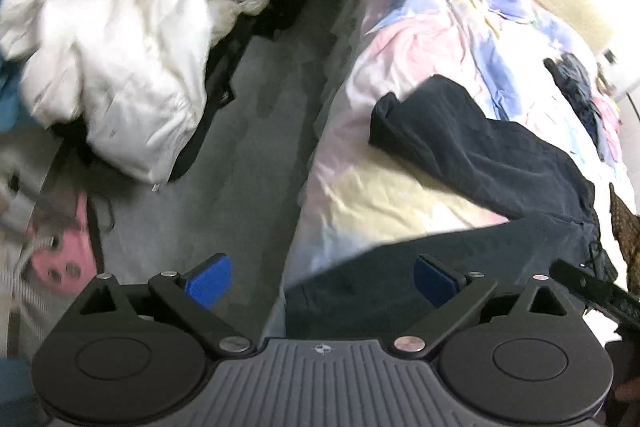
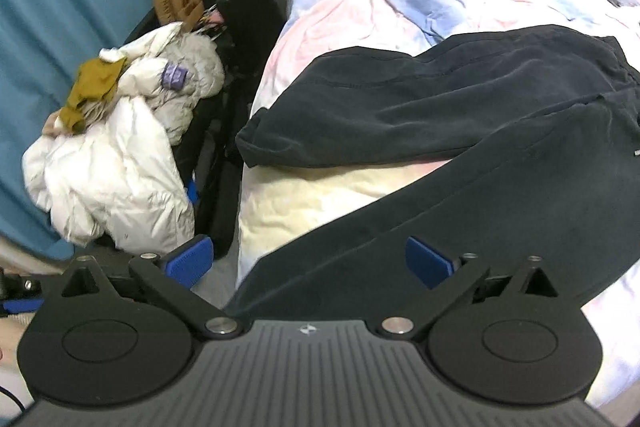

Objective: Fold clothes

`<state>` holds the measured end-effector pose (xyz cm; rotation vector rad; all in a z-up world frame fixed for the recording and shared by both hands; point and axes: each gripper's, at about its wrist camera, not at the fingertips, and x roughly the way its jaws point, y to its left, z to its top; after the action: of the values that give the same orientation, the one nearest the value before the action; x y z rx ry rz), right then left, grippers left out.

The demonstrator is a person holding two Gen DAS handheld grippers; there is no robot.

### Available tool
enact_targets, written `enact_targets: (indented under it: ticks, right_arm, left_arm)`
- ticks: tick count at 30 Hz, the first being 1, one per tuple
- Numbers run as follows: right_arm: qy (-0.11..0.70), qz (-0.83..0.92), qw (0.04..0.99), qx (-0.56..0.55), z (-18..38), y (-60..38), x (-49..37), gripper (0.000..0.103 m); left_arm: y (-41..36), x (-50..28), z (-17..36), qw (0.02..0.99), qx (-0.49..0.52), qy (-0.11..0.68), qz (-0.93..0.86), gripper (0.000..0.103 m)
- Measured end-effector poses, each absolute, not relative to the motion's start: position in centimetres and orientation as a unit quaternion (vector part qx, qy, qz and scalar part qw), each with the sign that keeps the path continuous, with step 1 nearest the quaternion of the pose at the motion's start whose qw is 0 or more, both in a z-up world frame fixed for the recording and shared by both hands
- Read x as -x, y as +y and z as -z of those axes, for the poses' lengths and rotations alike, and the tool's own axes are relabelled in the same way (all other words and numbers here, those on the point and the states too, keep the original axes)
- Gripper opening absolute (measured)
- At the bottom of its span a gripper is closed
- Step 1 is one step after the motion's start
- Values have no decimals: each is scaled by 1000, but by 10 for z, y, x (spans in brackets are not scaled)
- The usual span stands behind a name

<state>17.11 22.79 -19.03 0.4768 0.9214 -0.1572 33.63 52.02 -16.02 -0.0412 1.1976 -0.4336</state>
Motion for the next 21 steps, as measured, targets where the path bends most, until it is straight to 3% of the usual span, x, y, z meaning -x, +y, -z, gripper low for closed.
enact_targets:
  ticks: [8,13,21]
  right_arm:
    - [430,177,822,-329,211,288,-202,102]
    - [404,211,759,-465,224,316,-224,102]
    - [350,246,698,-574,252,319,-269,101]
  left_arm:
    - [545,-459,184,763,-35,571,301,99]
    - [571,-508,177,757,-24,573,314,99]
    - [595,-563,172,755,-24,581,303,99]
